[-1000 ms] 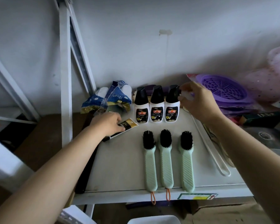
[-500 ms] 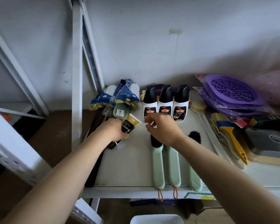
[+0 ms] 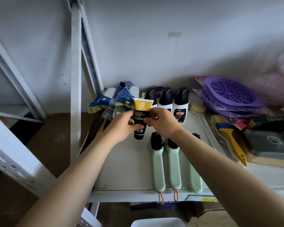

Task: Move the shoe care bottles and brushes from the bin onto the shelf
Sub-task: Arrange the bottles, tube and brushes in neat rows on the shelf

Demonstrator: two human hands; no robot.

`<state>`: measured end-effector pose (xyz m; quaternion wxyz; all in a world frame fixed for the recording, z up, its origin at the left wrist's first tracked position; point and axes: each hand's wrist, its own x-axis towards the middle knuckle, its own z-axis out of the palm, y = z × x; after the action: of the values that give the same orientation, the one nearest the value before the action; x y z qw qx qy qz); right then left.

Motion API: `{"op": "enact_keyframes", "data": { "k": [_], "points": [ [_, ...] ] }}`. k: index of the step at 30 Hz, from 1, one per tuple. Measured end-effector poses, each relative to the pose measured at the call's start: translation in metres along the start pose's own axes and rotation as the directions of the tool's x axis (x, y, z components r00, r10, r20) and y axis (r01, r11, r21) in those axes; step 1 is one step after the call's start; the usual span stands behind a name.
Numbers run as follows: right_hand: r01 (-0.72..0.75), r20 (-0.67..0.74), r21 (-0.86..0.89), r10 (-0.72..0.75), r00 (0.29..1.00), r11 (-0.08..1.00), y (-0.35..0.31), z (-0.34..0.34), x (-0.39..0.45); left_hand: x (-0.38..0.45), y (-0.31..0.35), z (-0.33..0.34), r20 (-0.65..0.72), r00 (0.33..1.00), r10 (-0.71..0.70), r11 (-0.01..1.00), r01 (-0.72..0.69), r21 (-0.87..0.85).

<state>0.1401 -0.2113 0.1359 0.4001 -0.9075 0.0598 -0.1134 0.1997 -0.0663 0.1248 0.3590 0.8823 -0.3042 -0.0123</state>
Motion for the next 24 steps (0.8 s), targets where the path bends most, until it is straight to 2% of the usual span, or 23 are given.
{"op": "enact_keyframes", "data": {
  "k": [6, 13, 17, 21, 24],
  "points": [
    [-0.084, -0.04, -0.033, 0.082, 0.996, 0.996, 0.004, 0.008, 0.011, 0.011, -0.028, 0.0, -0.111, 0.99, -0.086, 0.995, 0.09, 0.037],
    [-0.05, -0.008, -0.137, 0.049, 0.999, 0.989, 0.013, 0.017, 0.008, 0.021, -0.054, -0.005, -0.174, 0.973, -0.149, 0.989, 0.149, -0.011],
    [-0.01, 0.009, -0.312, 0.013, 1.0, 0.95, 0.012, 0.021, -0.001, 0.034, -0.048, 0.001, -0.174, 0.974, -0.146, 0.987, 0.155, 0.042],
    [0.115, 0.056, -0.55, -0.101, 0.993, 0.828, 0.011, 0.024, -0.02, 0.05, -0.045, 0.006, -0.156, 0.974, -0.164, 0.982, 0.176, 0.067],
    [0.154, 0.068, -0.598, -0.141, 0.988, 0.786, 0.015, 0.025, -0.029, 0.055, -0.046, 0.008, -0.147, 0.975, -0.164, 0.983, 0.175, 0.065]
  ]
}}
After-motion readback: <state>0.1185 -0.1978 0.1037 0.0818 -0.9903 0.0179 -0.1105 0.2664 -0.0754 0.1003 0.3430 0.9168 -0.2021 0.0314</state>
